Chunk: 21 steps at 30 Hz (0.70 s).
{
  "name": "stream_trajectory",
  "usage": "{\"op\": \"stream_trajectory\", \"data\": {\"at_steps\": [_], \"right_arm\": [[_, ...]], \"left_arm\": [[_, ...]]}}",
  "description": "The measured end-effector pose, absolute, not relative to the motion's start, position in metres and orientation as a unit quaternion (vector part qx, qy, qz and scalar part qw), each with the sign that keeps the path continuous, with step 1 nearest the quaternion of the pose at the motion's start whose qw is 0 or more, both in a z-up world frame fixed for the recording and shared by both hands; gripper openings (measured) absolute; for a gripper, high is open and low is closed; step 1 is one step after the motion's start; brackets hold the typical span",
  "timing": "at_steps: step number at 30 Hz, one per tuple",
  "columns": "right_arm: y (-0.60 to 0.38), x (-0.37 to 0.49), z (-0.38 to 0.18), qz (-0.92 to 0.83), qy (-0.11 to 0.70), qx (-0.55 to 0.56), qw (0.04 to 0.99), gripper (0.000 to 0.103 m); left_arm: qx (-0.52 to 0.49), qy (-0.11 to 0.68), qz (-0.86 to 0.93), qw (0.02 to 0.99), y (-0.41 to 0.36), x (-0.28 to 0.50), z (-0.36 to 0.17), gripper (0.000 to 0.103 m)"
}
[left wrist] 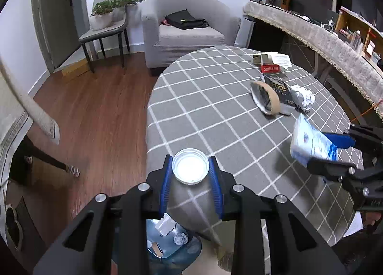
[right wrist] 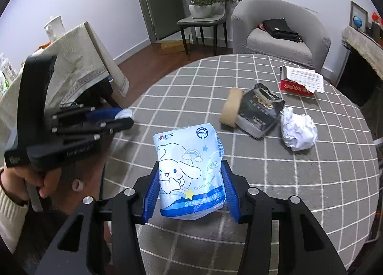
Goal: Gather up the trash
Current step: 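Release the lid into the teal bin with the left tool while the right carries the pack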
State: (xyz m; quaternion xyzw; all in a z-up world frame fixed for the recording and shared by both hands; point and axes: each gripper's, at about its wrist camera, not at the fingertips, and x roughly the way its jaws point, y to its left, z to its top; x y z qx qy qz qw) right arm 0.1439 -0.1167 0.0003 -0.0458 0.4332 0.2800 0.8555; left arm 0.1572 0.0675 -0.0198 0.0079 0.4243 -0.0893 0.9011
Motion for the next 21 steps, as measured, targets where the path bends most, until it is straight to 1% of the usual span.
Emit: {"op": "stream_trajectory", "data": {"at_steps": [5, 11, 18, 21], "right_arm": [[-0.097, 0.144, 0.000, 0.276, 0.442, -0.040, 0.853, 0.049], [-0.065, 0.134, 0.016, 0.304, 0.421, -0.046, 0.853, 0.049], [-0.040, 0.135, 0.013, 0.337, 0.415, -0.026, 0.845, 0.049], [-0.023, 0.135, 0.011, 0.349, 0.416, -0.033, 0.839, 0.049]], "left_arm": [[-0.006, 0.425, -0.084, 0.901, 0.088, 0.141, -0.019, 0.033], [-0.024, 0.429, -0.067, 0.901, 0.111, 0.120, -0.021, 0.032], [-0.026, 0.450, -0.035, 0.892, 0.136, 0.108, -0.039, 0.032], [-0.025, 0.459, -0.024, 0.888, 0.144, 0.103, -0.050, 0.032]]}}
